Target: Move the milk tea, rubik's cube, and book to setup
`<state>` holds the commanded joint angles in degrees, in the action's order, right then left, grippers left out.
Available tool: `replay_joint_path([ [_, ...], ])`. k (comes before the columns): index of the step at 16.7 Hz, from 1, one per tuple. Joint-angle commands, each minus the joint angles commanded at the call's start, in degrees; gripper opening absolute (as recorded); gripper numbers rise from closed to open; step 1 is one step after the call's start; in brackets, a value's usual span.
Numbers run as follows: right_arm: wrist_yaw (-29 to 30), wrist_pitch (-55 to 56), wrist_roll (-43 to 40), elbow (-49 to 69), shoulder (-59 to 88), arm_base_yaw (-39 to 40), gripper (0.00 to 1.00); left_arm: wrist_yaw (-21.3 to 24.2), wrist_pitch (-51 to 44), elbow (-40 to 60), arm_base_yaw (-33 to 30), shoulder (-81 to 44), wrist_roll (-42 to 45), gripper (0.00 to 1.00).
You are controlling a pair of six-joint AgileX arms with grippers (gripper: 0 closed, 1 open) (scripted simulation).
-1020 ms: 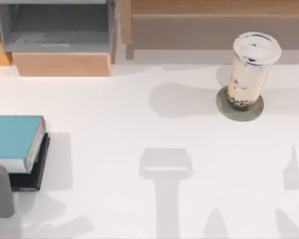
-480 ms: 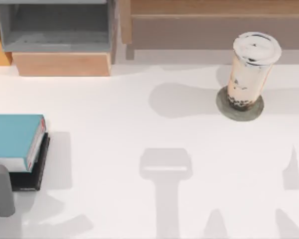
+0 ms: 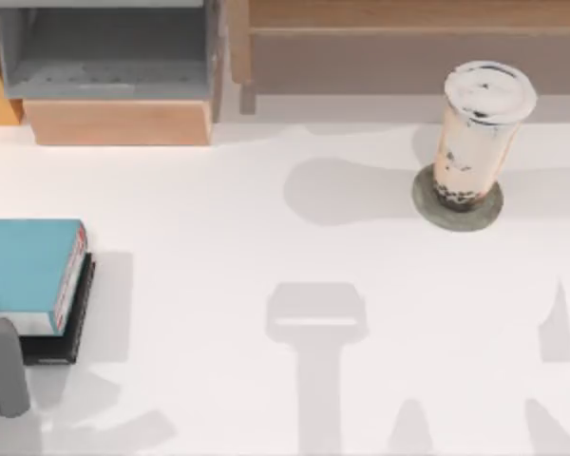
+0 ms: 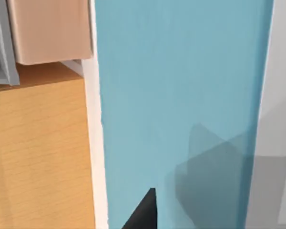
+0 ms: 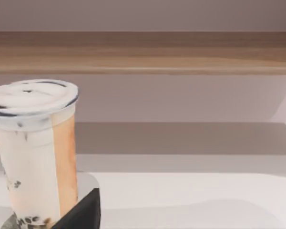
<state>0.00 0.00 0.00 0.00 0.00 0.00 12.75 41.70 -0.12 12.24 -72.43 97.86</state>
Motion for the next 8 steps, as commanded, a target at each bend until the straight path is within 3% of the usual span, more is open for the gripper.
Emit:
replay_joint_path([
  [2,0.0,0.0,0.0,0.0,0.0,0.0,1.00,0.0,0.0,0.0,0.0,0.0,0.0,0.98],
  [8,0.0,0.0,0.0,0.0,0.0,0.0,1.00,0.0,0.0,0.0,0.0,0.0,0.0,1.00],
])
